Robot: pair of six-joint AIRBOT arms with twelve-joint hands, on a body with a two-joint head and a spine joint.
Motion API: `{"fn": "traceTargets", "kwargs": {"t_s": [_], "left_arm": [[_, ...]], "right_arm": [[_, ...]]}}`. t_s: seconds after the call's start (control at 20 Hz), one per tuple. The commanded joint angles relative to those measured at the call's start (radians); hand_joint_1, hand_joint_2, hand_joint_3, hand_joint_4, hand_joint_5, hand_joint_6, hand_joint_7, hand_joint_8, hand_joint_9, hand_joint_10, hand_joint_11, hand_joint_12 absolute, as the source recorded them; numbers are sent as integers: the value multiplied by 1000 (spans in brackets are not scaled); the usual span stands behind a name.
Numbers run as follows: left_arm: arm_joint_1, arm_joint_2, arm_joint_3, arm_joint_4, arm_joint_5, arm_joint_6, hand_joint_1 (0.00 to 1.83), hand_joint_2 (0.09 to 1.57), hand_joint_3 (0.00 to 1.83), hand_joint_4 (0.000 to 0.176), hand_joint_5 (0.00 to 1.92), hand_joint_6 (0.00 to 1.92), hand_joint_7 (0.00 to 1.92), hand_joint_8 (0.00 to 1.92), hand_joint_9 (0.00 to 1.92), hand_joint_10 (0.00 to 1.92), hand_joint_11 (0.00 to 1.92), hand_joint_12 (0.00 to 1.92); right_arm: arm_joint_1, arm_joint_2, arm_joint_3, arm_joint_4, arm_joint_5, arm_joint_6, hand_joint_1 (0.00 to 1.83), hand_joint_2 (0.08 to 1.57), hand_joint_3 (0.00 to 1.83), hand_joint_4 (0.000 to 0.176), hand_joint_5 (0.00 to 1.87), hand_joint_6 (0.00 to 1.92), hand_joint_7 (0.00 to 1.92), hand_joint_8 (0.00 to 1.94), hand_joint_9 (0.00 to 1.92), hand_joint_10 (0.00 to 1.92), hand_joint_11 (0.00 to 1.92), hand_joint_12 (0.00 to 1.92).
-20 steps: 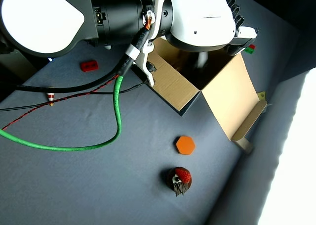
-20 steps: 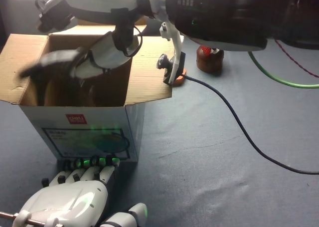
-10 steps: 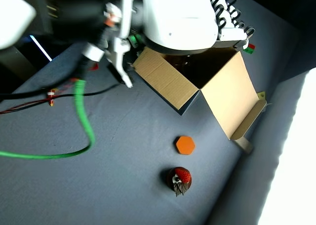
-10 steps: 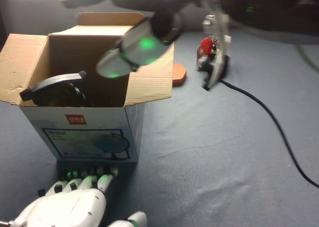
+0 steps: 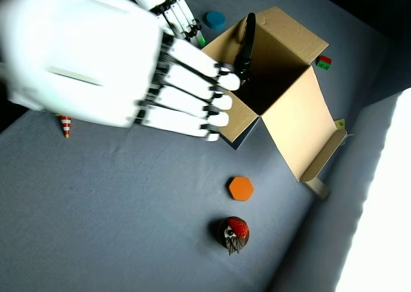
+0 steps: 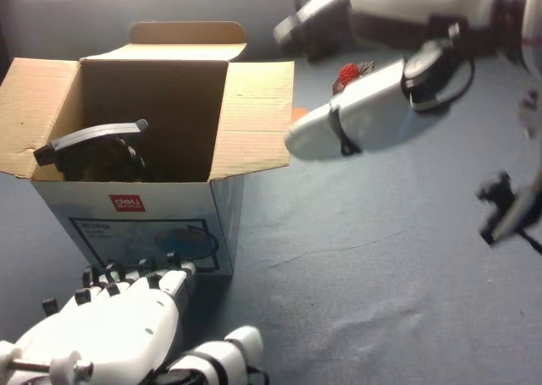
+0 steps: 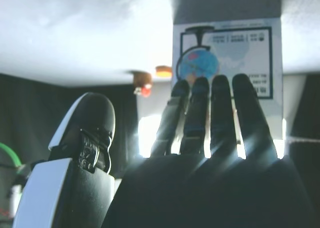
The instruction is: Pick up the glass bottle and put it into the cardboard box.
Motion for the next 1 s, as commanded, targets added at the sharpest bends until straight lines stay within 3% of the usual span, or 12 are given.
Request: {"fn": "traceTargets", "kwargs": {"t_s": [0.0,0.1,0.15,0.2,0.3,0.35,0.55,0.6,0.65,0.7,0.8,0.95], "left_arm": [[-44,4,-14,52,-80,18,0,1340,0,0,296,23,342,5,223,17,37,34],[-113,0,-23,15,-99,61,0,1351,0,0,479,18,554,31,387,27,1,549],[-190,-2,-19,-31,-111,124,0,1367,1,0,590,49,703,58,548,82,0,1040],[-233,-1,-13,-57,-116,161,0,1411,0,0,697,100,847,137,652,405,133,1418],[-300,-2,0,-85,-117,185,95,1489,5,0,736,567,765,915,587,1291,341,1740],[-317,-2,1,-91,-117,186,166,1500,3,0,734,839,754,1193,599,1529,403,1885],[-430,-20,7,-124,-117,265,475,1470,1,0,991,1875,1127,1861,1169,1914,1105,1921],[-446,-25,10,-127,-117,275,501,1473,1,0,1041,1912,1173,1909,1231,1920,1195,1921],[-457,-28,14,-127,-109,276,529,1470,0,0,1109,1919,1244,1919,1300,1921,1292,1921],[-463,-29,20,-127,-93,282,542,1466,2,0,1163,1921,1286,1921,1333,1921,1339,1921],[-471,-29,27,-118,-76,309,530,1473,1,155,1220,1921,1316,1921,1363,1921,1369,1921],[-473,-29,30,-103,-50,310,521,1486,5,176,1217,1921,1320,1921,1371,1921,1369,1921]], "right_arm": [[-3,23,-24,-49,-12,26,616,1089,2,0,603,97,718,53,626,477,61,1522],[-32,60,-61,-51,-9,67,560,1135,3,0,723,278,856,145,567,1061,218,1694],[-55,80,-87,-54,-3,76,532,1160,5,0,716,572,890,356,597,1214,291,1782],[-72,82,-98,-73,-2,81,522,1184,4,0,696,937,840,807,648,1365,409,1892],[-117,85,-101,-118,12,144,525,1213,7,0,786,1120,877,1183,757,1576,643,1920],[-133,86,-97,-129,33,175,529,1225,8,0,834,1196,919,1307,823,1653,743,1921],[-147,84,-82,-155,89,253,610,1332,22,0,1123,1766,1285,1782,1263,1920,1238,1921],[-152,84,-83,-178,105,267,655,1359,12,106,1222,1832,1336,1854,1344,1921,1319,1921],[-157,84,-84,-206,109,286,741,1390,18,162,1258,1903,1365,1924,1403,1921,1399,1921],[-166,84,-84,-240,112,312,795,1402,19,173,1276,1917,1391,1938,1435,1921,1446,1921],[-180,84,-84,-294,122,349,837,1408,15,176,1279,1921,1415,1941,1451,1921,1481,1921],[-182,85,-84,-295,128,354,832,1414,13,176,1242,1921,1408,1941,1452,1921,1487,1921]]}}
